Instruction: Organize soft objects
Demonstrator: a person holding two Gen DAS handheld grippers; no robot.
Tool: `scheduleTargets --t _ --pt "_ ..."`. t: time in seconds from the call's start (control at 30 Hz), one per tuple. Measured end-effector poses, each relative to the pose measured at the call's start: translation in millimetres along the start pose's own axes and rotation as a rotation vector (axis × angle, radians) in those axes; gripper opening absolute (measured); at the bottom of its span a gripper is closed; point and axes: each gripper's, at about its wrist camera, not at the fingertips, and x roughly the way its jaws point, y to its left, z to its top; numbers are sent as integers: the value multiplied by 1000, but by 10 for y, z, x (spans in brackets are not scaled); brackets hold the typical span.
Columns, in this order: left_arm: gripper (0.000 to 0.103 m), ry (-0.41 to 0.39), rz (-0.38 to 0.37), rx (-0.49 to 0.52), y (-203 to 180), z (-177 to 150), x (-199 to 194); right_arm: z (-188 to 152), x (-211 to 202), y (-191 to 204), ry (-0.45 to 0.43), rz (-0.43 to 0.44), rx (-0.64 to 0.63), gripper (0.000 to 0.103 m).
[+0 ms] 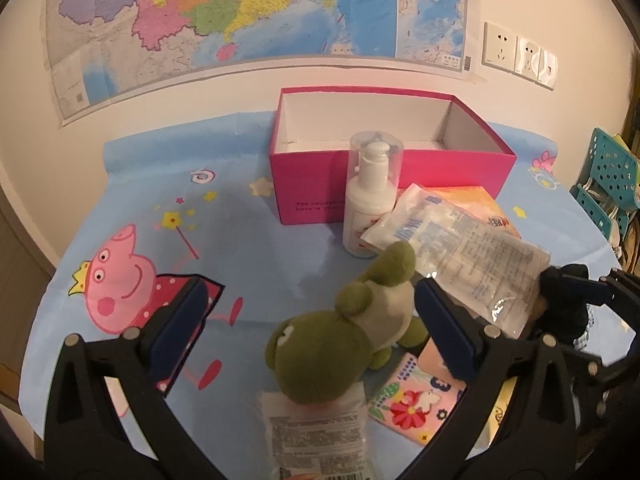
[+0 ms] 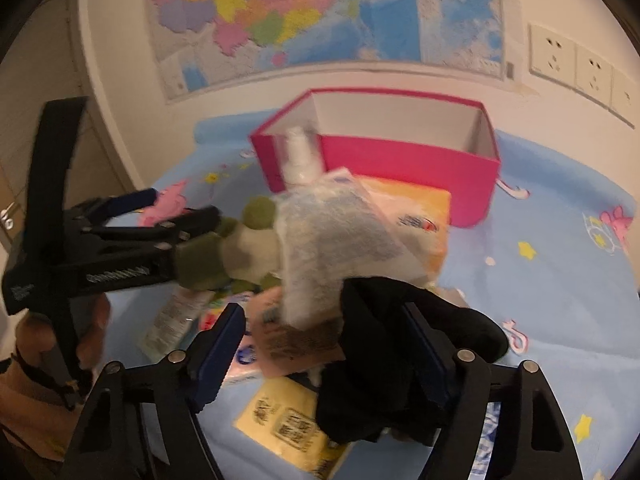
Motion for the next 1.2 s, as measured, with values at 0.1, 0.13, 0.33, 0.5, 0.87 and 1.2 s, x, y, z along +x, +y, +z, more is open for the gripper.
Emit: scheduleTargets --t 0.1,0.13,0.33,0.5,0.87,1.2 --pt "103 7 -17 16 -10 44 55 1 28 -224 29 -52 64 78" --pt "103 7 -21 23 -15 60 71 3 15 -295 33 -53 85 78" --pt "103 22 -86 46 -64 191 207 80 -193 -471 -16 28 160 78" --pt "103 62 -169 67 -101 285 368 188 -81 -454 2 102 175 78" --pt "102 189 -384 122 -216 338 747 244 238 -453 60 162 165 44" --pt "96 226 -533 121 -312 346 816 308 65 -446 -5 131 62 20"
